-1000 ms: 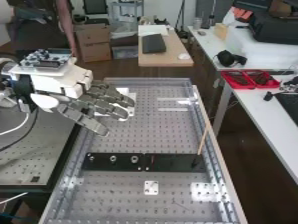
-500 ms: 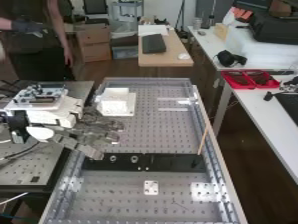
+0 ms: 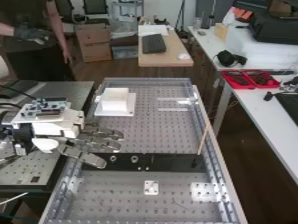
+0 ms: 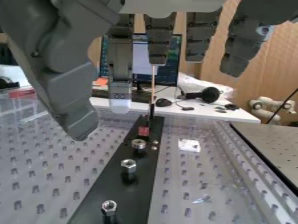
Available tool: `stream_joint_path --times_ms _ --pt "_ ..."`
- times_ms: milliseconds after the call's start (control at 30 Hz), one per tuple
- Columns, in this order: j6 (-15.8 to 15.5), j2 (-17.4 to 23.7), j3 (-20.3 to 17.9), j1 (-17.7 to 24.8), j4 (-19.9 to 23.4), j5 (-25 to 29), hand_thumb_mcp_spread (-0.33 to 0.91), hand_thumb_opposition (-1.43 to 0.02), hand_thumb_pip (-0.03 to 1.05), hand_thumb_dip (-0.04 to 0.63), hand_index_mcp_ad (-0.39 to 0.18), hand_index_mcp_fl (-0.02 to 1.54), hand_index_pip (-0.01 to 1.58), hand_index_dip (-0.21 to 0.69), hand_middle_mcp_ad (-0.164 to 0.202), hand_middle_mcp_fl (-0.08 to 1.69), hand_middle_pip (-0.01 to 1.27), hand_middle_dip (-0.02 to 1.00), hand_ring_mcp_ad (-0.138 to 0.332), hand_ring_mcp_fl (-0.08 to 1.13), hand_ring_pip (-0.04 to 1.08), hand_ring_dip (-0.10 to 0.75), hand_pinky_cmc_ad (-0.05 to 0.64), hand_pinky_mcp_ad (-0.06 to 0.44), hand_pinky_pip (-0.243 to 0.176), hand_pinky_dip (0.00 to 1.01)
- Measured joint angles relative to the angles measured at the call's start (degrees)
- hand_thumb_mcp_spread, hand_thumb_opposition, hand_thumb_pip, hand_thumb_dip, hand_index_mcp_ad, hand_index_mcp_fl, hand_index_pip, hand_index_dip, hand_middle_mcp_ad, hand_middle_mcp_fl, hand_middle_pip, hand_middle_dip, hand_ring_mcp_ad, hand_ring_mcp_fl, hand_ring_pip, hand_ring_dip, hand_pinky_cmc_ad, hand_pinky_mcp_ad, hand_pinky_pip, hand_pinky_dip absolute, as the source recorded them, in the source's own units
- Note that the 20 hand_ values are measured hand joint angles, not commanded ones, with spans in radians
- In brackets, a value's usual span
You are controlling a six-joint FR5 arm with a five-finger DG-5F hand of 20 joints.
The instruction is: Grab the smaller nut and place it in the white container
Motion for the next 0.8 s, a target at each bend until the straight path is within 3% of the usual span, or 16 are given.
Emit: stream_joint_path --times_ms 800 --pt "-1.52 -5.68 -2.07 -0.3 6.94 -0.41 0.35 -0.84 0.73 0.175 -0.147 0.02 1.56 0.098 0.052 -0.01 0.13 0.24 0.162 0.0 0.08 0.113 0.382 0.312 -0.059 0.18"
